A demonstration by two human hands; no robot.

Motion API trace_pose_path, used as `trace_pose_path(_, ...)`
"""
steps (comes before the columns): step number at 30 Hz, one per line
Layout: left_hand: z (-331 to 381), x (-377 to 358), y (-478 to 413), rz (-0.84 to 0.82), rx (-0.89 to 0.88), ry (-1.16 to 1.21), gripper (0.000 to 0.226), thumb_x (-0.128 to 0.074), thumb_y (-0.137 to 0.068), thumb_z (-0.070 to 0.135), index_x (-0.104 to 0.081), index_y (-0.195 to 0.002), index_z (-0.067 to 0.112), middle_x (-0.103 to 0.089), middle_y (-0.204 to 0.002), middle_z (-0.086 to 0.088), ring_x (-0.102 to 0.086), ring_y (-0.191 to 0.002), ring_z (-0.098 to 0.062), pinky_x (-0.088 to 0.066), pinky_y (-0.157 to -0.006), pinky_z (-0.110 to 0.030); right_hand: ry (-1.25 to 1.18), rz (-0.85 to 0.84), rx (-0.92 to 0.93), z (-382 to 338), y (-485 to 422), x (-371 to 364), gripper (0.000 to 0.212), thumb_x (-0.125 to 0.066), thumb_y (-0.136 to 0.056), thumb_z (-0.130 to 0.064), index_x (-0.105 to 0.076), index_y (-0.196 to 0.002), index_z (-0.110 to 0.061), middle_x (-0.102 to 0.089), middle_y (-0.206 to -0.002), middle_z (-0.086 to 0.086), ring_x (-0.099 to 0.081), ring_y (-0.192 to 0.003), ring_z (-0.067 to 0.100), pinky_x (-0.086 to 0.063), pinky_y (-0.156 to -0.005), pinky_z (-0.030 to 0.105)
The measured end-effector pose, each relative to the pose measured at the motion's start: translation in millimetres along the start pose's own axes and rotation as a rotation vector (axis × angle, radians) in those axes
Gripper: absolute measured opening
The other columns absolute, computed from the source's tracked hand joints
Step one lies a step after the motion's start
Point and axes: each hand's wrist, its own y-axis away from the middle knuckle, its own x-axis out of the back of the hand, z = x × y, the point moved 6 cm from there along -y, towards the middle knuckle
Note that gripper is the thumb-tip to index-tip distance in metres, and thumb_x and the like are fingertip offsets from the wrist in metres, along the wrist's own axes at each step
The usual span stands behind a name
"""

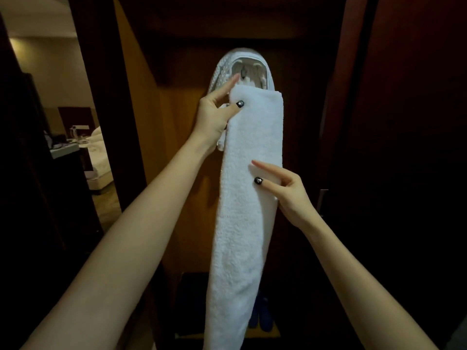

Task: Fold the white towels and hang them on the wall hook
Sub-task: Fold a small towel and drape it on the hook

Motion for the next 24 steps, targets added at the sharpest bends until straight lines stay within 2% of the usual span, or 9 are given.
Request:
trace_pose_path(3, -21.0, 8.8, -2.2, 0.034, 0.077, 0.015, 0.073, -0.065, -0.088, 0.005, -0.027, -0.148, 0.021, -0.059, -0.129, -0.011, -0.066, -0.104, -0.016, -0.058, -0.079, -0.033, 0.085, -0.019, 0.047, -9.0, -16.5, -11.9, 0.04, -0.065, -0.088, -0.002, -0.07, -0.115, -0.032, -0.069, -0.118, -0.012, -0.064, -0.111, 0.01, -0.053, -0.092, 0.027)
trace_pose_path(5, -36.2, 19.9, 3.1, 0.151, 0.136, -0.098, 0.054, -0.061, -0.093, 0.016, -0.036, -0.141, 0.013, -0.058, -0.119, 0.0, -0.064, -0.098, -0.008, -0.054, -0.074, -0.021, 0.104, 0.016, 0.054, -8.7, -26.7, -12.6, 0.039, -0.062, -0.089, 0.001, -0.069, -0.115, -0.027, -0.068, -0.12, -0.006, -0.062, -0.115, 0.015, -0.051, -0.099, 0.036)
trace_pose_path(8, -73.9, 35.1, 38.8, 0.212, 0.249, -0.168, 0.027, -0.055, -0.096, 0.03, -0.051, -0.112, 0.008, -0.058, -0.097, 0.004, -0.058, -0.09, -0.011, -0.048, -0.067, -0.014, 0.045, 0.105, 0.029, -3.3, -38.1, -4.0, 0.04, -0.06, -0.088, 0.003, -0.07, -0.111, -0.028, -0.064, -0.126, 0.004, -0.06, -0.116, 0.023, -0.049, -0.101, 0.042)
trace_pose_path(11, -102.9, 28.4, 91.8, 0.05, 0.228, -0.087, 0.018, -0.057, -0.094, 0.028, -0.05, -0.092, 0.012, -0.059, -0.088, -0.001, -0.057, -0.081, -0.013, -0.046, -0.065, -0.021, -0.025, 0.127, -0.011, 0.3, -45.4, 4.6, 0.04, -0.061, -0.087, 0.0, -0.073, -0.107, -0.033, -0.062, -0.127, 0.005, -0.063, -0.11, 0.022, -0.054, -0.093, 0.038)
trace_pose_path(16, -123.0, 26.6, 134.4, 0.078, 0.225, -0.084, 0.007, -0.062, -0.09, 0.02, -0.056, -0.088, 0.016, -0.068, -0.09, 0.004, -0.066, -0.081, -0.007, -0.054, -0.068, -0.023, -0.05, 0.093, -0.05, 0.3, -52.0, 7.7, 0.039, -0.061, -0.086, 0.0, -0.072, -0.108, -0.031, -0.065, -0.121, -0.003, -0.068, -0.1, 0.016, -0.057, -0.078, 0.03)
trace_pose_path(18, -133.9, 23.4, 144.9, 0.018, 0.326, -0.095, 0.025, -0.055, -0.09, 0.036, -0.06, -0.082, 0.013, -0.067, -0.078, 0.012, -0.063, -0.07, -0.001, -0.05, -0.065, -0.023, -0.057, 0.09, -0.061, -4.3, -53.5, 10.5, 0.039, -0.061, -0.086, 0.001, -0.072, -0.108, -0.03, -0.066, -0.117, -0.007, -0.068, -0.097, 0.012, -0.056, -0.075, 0.026)
trace_pose_path(21, -144.6, 19.6, 157.8, 0.006, 0.546, 0.107, 0.077, -0.052, -0.077, 0.065, -0.056, -0.124, 0.004, -0.061, -0.126, -0.007, -0.056, -0.119, -0.016, -0.043, -0.102, -0.038, -0.033, 0.084, -0.097, -9.3, -54.9, 16.3, 0.04, -0.06, -0.086, -0.002, -0.071, -0.109, -0.032, -0.063, -0.119, -0.009, -0.065, -0.1, 0.012, -0.055, -0.076, 0.025)
trace_pose_path(22, -143.3, 20.3, 158.3, 0.001, 0.541, 0.143, 0.085, -0.055, -0.073, 0.07, -0.054, -0.127, 0.004, -0.06, -0.13, -0.009, -0.054, -0.122, -0.019, -0.043, -0.104, -0.038, -0.031, 0.082, -0.107, -10.1, -54.7, 18.2, 0.04, -0.059, -0.086, -0.002, -0.07, -0.11, -0.032, -0.061, -0.121, -0.009, -0.063, -0.102, 0.014, -0.054, -0.076, 0.025)
trace_pose_path(24, -137.0, 22.1, 153.1, -0.023, 0.433, 0.132, 0.062, -0.058, -0.077, 0.063, -0.068, -0.104, 0.008, -0.07, -0.106, -0.006, -0.065, -0.103, -0.019, -0.05, -0.089, -0.027, -0.044, 0.082, -0.127, -11.6, -53.4, 21.7, 0.039, -0.06, -0.084, -0.006, -0.068, -0.111, -0.032, -0.058, -0.126, -0.006, -0.06, -0.104, 0.015, -0.054, -0.075, 0.023)
